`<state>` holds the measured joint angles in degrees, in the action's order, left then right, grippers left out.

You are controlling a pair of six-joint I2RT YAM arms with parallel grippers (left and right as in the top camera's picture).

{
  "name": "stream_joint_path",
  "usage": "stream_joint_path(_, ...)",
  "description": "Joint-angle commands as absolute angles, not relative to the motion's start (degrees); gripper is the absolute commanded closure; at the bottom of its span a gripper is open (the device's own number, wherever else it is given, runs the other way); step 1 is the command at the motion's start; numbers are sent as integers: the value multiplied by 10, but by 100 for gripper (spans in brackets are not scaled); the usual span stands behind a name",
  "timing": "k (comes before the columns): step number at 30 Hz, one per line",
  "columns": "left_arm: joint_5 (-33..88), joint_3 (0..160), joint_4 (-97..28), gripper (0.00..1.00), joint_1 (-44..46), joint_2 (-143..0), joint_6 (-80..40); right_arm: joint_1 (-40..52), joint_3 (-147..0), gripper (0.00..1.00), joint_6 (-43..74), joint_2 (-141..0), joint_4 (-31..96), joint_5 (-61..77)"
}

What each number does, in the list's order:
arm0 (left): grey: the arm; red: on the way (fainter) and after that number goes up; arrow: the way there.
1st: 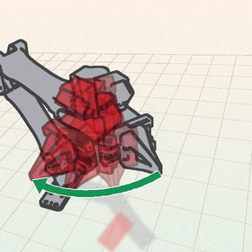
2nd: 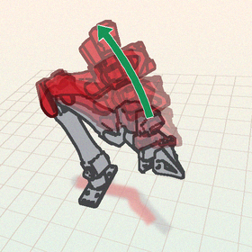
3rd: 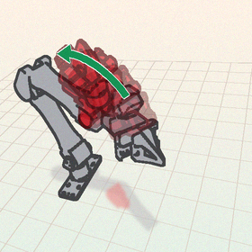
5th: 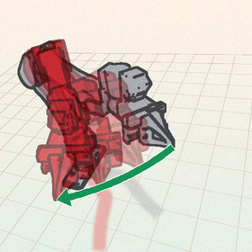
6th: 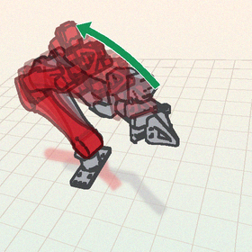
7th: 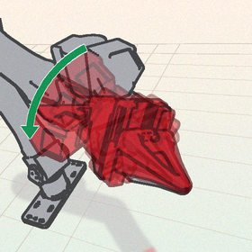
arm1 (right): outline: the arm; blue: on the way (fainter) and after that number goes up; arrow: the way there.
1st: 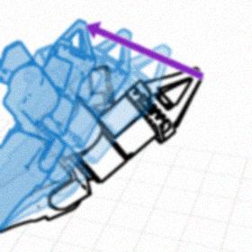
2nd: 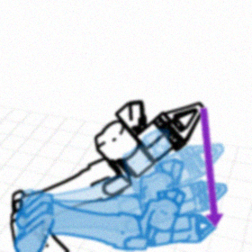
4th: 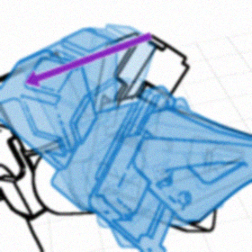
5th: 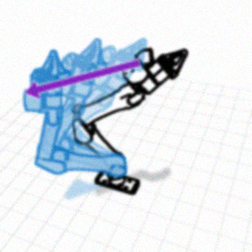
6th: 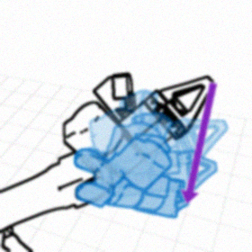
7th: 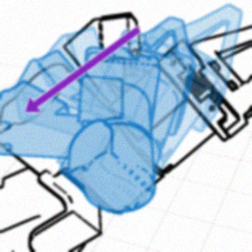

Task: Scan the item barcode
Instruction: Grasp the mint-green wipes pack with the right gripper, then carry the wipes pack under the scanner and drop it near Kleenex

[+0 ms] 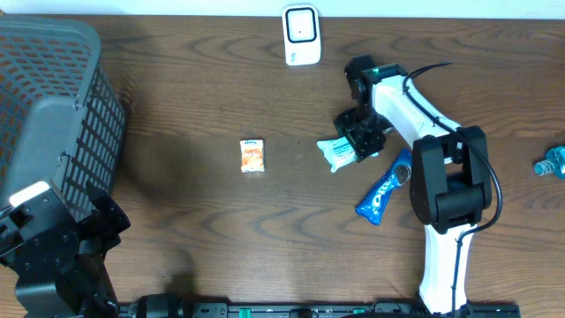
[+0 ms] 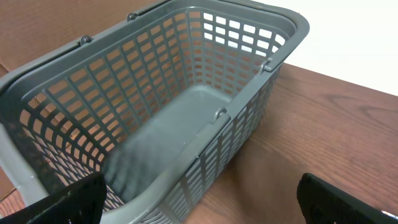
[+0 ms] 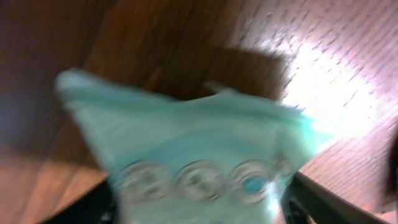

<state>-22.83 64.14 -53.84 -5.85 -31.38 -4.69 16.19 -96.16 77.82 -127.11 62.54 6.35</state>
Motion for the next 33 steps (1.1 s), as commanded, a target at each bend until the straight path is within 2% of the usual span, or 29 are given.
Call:
stream_joint_path(1,-230,640,-540,2,-61,-314,-50,174,-955,43,766,-1271,624,36)
stream_joint_path(4,-230,640,-540,2,-61,-314,-50,174,-956,57,703,-1271,624,71)
stream_joint_path(8,-230,640,-540,2,-61,-314,-50,165,-958,61,561,-1271,623,201)
stream_joint_path(13,-230,640,-540,2,-61,-314,-50,148,-959,60,328,-1271,619,523)
stream_joint_path(15,-230,640,-540,2,-61,-314,-50,144,-959,65,246,-1271,618,636)
stream_joint_path(17,-230,640,-540,2,-61,-314,-50,142,-959,65,178,-1271,611,722)
stream_joint_path(18,-230,640,-540,2,-61,-314,-50,142,-959,67,108,-1271,599,804)
stream_joint_path(20,-230,640,-540,2,-61,-314,-50,144,-959,66,26,-1271,591,868)
stream_joint_path(25,-230,640,-540,2,-61,-314,-50,156,-959,53,-121,-1271,591,894)
stream_joint_path(29,-230,640,-540,2,-61,-314,-50,168,-959,59,-198,-1271,582,894)
stream_joint_path(33,-230,640,-540,2,-61,-314,-50,184,-959,70,-251,-1271,563,894)
